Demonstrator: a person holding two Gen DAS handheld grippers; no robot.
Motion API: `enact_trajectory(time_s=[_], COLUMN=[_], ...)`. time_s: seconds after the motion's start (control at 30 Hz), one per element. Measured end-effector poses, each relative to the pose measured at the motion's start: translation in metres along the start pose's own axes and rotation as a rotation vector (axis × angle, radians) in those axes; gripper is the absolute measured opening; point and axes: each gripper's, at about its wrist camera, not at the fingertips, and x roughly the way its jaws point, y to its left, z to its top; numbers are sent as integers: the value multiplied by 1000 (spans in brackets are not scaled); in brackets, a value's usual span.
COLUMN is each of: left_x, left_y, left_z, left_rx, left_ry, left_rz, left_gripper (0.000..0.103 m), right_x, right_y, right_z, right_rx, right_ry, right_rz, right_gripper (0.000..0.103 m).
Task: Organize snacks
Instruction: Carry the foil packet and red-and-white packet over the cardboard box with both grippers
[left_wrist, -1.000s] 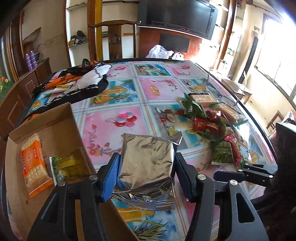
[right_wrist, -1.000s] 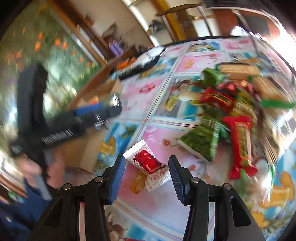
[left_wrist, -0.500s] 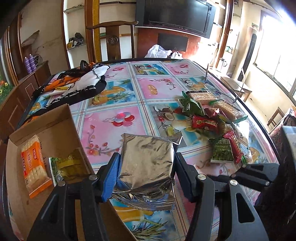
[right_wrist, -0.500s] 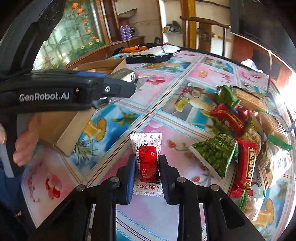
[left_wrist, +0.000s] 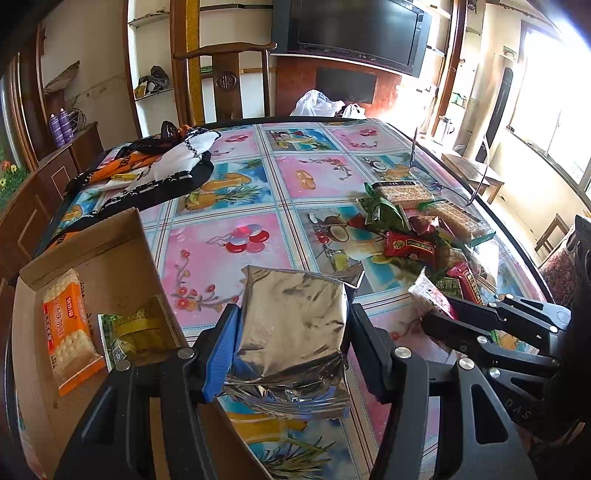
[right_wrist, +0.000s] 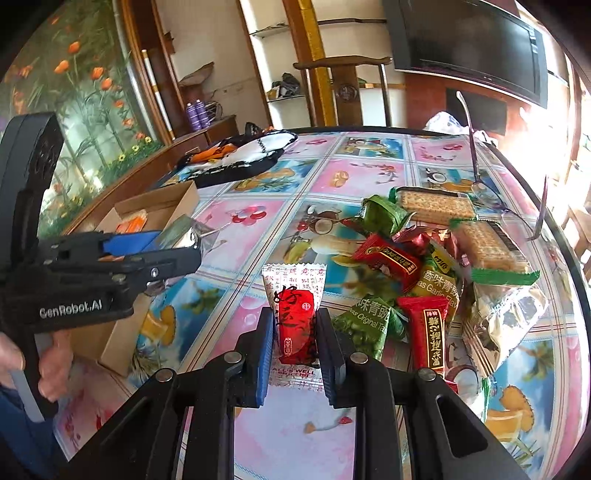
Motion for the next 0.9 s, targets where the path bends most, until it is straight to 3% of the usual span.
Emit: enact_trajectory(time_s=[0.3, 0.9], left_x=[-4, -24], left_y=[7, 42], left_z=[2, 6], left_rx=[-34, -141], left_ry=[-15, -68], left_rz=[-42, -55], left_gripper=[58, 58], right_x=[3, 11], right_y=[7, 45], right_z=[1, 2], right_rx=[97, 62], right_ry=[-12, -22], right_rz=[26, 63], right_gripper=[24, 24])
